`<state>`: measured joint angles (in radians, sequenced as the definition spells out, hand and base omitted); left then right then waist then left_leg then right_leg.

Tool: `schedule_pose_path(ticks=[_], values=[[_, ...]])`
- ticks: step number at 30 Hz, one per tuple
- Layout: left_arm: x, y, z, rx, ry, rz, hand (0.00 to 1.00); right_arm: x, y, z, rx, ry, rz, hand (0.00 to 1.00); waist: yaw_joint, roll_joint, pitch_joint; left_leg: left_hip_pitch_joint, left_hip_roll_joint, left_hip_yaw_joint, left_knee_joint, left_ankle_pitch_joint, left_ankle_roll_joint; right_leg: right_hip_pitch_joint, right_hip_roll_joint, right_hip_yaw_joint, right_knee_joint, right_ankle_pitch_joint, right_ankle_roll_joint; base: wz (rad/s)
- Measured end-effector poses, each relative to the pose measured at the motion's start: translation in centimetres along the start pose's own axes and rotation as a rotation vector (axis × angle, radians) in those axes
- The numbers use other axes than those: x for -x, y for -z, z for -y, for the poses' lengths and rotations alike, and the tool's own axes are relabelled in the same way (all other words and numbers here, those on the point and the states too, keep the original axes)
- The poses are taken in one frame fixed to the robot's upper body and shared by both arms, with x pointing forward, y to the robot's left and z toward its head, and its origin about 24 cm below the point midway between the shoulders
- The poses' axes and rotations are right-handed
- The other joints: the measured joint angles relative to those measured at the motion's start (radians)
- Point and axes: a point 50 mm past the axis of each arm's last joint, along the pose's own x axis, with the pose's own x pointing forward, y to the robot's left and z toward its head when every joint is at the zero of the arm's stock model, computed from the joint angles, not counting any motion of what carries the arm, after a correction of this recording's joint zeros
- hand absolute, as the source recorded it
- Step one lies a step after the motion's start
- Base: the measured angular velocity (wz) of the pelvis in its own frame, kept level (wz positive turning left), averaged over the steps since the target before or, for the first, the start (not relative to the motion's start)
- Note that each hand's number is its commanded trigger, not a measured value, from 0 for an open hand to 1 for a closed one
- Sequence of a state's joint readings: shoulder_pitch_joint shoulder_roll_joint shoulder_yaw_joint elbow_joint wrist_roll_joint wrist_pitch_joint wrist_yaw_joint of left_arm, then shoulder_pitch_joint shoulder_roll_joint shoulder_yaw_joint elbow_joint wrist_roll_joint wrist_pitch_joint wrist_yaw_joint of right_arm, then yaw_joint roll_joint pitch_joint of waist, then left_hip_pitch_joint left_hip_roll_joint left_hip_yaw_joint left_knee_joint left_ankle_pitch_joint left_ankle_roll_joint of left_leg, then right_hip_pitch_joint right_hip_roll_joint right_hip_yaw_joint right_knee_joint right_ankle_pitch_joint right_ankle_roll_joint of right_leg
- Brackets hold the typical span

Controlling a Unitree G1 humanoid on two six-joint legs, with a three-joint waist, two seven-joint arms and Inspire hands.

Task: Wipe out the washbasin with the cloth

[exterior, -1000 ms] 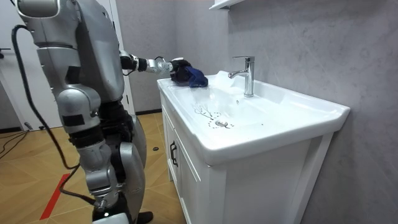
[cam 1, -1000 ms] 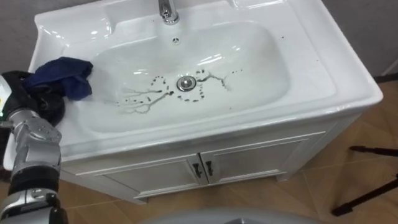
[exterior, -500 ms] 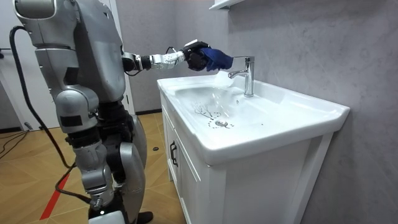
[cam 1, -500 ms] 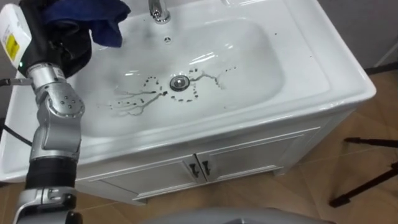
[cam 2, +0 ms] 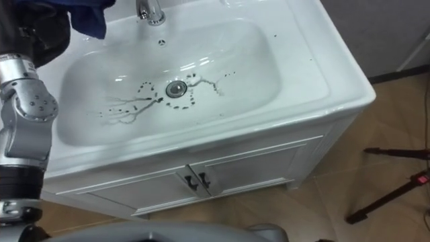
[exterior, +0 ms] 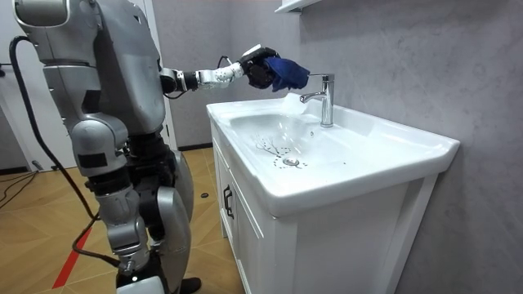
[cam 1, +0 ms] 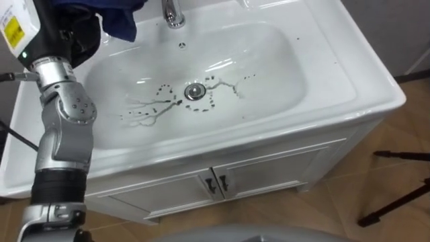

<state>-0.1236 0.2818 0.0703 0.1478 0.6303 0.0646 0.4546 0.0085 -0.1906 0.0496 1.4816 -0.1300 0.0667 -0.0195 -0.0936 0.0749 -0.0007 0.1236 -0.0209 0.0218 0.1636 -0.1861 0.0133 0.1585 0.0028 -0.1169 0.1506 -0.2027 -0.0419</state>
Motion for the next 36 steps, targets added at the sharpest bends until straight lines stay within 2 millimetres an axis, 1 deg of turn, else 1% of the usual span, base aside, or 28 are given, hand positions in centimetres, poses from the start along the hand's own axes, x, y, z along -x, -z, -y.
schedule_pose_path(ticks=[2, 5, 11, 13, 17, 20, 27, 29, 32, 36], values=[[0.8, 0.6, 0.9, -0.029, 0.074, -0.013, 1.00, 0.0, 0.0, 0.0, 0.014, -0.001, 0.001, 0.00, -0.008, -0.003, 0.0068, 0.003, 0.000, -0.003, 0.000, 0.000, 0.000, 0.000, -0.003, 0.001, -0.001, 0.000, 0.000, 0.00], [1.6, 1.4, 1.9, -0.082, 0.157, -0.037, 1.00, 0.0, 0.0, 0.0, 0.035, -0.004, -0.009, 0.00, -0.008, -0.005, 0.0142, 0.001, 0.000, -0.004, 0.000, 0.000, 0.000, -0.003, -0.003, 0.004, -0.002, 0.000, 0.000, 0.02], [2.4, 3.4, 3.1, -0.146, 0.260, -0.125, 1.00, 0.0, 0.7, -0.2, 0.036, -0.031, -0.048, 0.00, -0.013, -0.004, 0.0126, -0.009, 0.002, 0.004, 0.000, 0.000, 0.000, -0.017, -0.002, 0.007, 0.002, 0.001, -0.001, -0.02], [2.8, 3.7, 3.7, -0.173, 0.293, -0.138, 1.00, 0.0, 0.8, -0.3, 0.048, -0.030, -0.054, 0.00, -0.015, -0.004, 0.0126, -0.009, 0.002, 0.004, 0.000, 0.000, 0.000, -0.017, -0.003, 0.004, 0.001, 0.001, -0.001, 0.00], [3.8, 3.4, 5.2, -0.224, 0.408, -0.114, 1.00, 0.0, 0.9, -0.4, 0.076, -0.031, -0.064, 0.00, -0.015, -0.008, 0.0115, -0.009, 0.002, 0.003, 0.000, 0.000, 0.000, -0.016, -0.003, 0.004, 0.000, 0.001, -0.001, 0.00], [4.3, 3.5, 5.9, -0.247, 0.456, -0.108, 1.00, 0.0, 1.0, -0.4, 0.076, -0.023, -0.065, 0.00, -0.017, -0.012, 0.0099, -0.008, 0.002, 0.002, 0.000, 0.000, 0.000, -0.016, -0.003, 0.005, 0.000, 0.001, -0.001, 0.00], [4.5, 3.7, 6.0, -0.252, 0.473, -0.119, 1.00, 0.0, 1.3, -0.4, 0.077, -0.012, -0.081, 0.00, -0.022, -0.015, 0.0098, -0.008, 0.002, 0.002, 0.000, 0.000, 0.000, -0.016, -0.002, 0.006, 0.001, 0.001, -0.002, 0.00], [4.6, 4.0, 6.2, -0.259, 0.482, -0.129, 1.00, 0.0, 1.4, -0.4, 0.078, -0.009, -0.081, 0.00, -0.022, -0.013, 0.0084, -0.007, 0.003, 0.002, 0.001, 0.000, 0.000, -0.016, -0.002, 0.007, 0.001, 0.001, -0.002, 0.00], [4.9, 4.6, 6.4, -0.271, 0.499, -0.149, 1.00, 0.0, 1.3, -0.4, 0.078, 0.001, -0.080, 0.00, -0.032, -0.012, 0.0078, -0.008, 0.003, 0.002, 0.001, 0.000, 0.000, -0.015, -0.002, 0.005, 0.001, 0.001, -0.002, 0.00], [5.3, 5.1, 6.4, -0.314, 0.510, -0.154, 1.00, 0.0, 1.2, -0.3, 0.076, 0.008, -0.076, 0.00, -0.034, -0.013, 0.0087, -0.005, 0.004, 0.003, 0.000, 0.000, 0.000, -0.014, -0.001, 0.010, 0.001, 0.002, -0.002, -0.03]])
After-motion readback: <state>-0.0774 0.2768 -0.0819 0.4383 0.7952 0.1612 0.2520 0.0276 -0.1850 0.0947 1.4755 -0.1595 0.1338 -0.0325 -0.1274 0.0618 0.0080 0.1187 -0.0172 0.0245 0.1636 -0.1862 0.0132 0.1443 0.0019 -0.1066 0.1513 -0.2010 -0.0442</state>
